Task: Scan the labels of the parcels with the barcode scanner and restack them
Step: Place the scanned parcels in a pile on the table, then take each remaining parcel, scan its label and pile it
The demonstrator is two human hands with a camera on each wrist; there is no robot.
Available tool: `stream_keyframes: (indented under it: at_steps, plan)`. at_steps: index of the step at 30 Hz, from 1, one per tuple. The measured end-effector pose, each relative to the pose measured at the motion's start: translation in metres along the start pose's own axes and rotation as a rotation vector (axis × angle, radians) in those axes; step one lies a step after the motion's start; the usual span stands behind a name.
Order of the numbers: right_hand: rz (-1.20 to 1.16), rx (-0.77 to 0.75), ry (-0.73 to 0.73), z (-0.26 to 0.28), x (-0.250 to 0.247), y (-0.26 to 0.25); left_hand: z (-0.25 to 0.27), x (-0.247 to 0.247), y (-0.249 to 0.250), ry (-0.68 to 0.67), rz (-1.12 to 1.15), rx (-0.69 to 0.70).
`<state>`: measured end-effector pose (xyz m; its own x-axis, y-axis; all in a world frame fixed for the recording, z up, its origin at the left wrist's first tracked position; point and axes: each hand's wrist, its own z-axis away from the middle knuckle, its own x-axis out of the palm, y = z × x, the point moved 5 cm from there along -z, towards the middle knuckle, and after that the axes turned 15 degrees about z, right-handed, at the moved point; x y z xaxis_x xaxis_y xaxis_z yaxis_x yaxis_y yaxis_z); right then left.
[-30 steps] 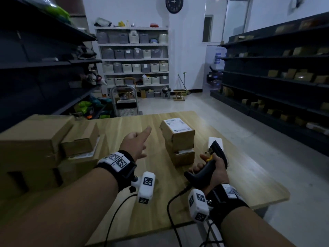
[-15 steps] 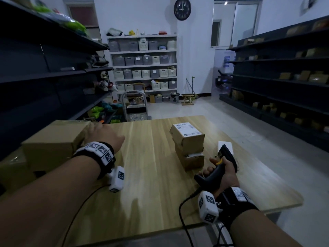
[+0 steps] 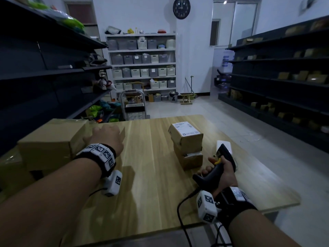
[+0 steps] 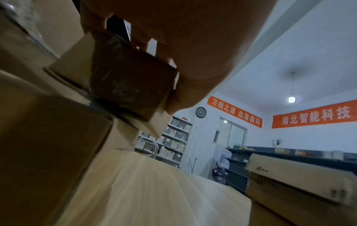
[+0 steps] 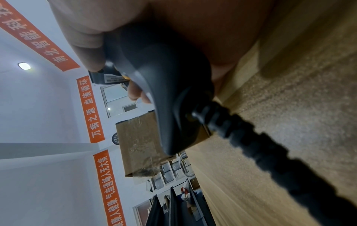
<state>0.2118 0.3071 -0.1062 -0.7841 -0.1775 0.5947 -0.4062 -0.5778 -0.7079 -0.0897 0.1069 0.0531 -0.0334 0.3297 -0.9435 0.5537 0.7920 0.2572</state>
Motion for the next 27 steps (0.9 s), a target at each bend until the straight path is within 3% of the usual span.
stream_keyframes:
  at_steps: [3, 7, 10, 13, 15, 20, 27]
  plan:
    - [-0.002, 0.008, 0.007, 0.0, 0.0, -0.001, 0.008, -0.004, 0.005, 0.086, 0.241, 0.06]
    - [0.002, 0.013, 0.008, 0.003, 0.002, -0.002, 0.037, 0.011, 0.013, 0.117, 0.998, 0.04]
    - [-0.003, 0.01, 0.008, 0.004, 0.002, -0.002, 0.057, 0.05, 0.013, -0.03, 1.487, -0.197]
    - [-0.006, 0.006, 0.006, 0.004, 0.003, -0.002, 0.073, 0.095, 0.01, -0.327, 1.944, -0.557]
    - [-0.009, 0.003, 0.004, 0.003, 0.004, -0.001, 0.081, 0.113, 0.01, -0.483, 2.09, -0.662]
    - [0.013, -0.003, 0.003, -0.004, 0.0, 0.001, 0.086, 0.139, -0.004, -0.617, 2.306, -0.745]
    - [0.05, -0.003, 0.024, -0.007, 0.0, 0.001, 0.083, 0.151, -0.007, -0.666, 2.36, -0.618]
